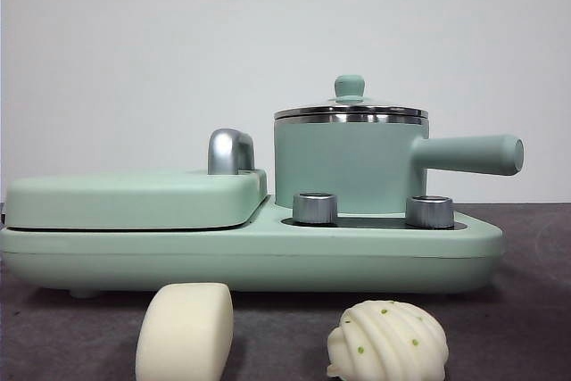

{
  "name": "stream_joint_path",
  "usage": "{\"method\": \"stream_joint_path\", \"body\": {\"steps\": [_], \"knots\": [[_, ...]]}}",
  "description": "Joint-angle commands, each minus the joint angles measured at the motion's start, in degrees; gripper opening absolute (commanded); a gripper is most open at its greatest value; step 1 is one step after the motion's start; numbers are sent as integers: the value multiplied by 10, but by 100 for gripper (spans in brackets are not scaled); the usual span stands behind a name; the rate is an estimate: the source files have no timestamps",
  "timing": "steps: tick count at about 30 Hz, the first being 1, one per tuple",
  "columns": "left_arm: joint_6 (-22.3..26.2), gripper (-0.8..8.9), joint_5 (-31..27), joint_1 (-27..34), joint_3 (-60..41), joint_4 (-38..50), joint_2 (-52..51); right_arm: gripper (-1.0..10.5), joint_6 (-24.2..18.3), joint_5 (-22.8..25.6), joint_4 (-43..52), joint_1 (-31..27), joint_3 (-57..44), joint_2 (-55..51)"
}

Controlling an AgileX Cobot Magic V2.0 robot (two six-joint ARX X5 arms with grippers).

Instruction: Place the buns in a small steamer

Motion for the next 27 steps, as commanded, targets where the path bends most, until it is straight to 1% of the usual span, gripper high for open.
{"method": "stream_joint_path", "body": {"steps": [1, 3, 7, 10, 13, 18, 22, 24, 27], "knots": [[-61, 7, -2, 0, -11, 12, -1, 19, 56, -1, 11, 0, -3, -2], [-63, 7, 7, 0, -11, 14, -1, 19, 80, -10, 13, 0, -2, -2], [-87, 7, 62, -1, -5, 26, -1, 14, 112, -59, 14, 2, 11, -1], [-88, 7, 92, -9, 12, 26, 2, 14, 143, -75, -3, 2, 39, -1], [-88, 7, 109, -23, 37, 25, 8, 14, 159, -92, -30, 2, 80, -1], [-90, 7, 111, -49, 101, 17, 45, 14, 186, -117, -87, 2, 167, 17], [-88, 7, 114, -68, 178, -23, 102, 14, 189, -141, -147, 2, 256, 54], [-85, 7, 127, -76, 220, -43, 136, 14, 180, -156, -176, 2, 301, 78], [-79, 7, 162, -86, 289, -74, 194, 14, 156, -194, -222, 2, 368, 123]]}}
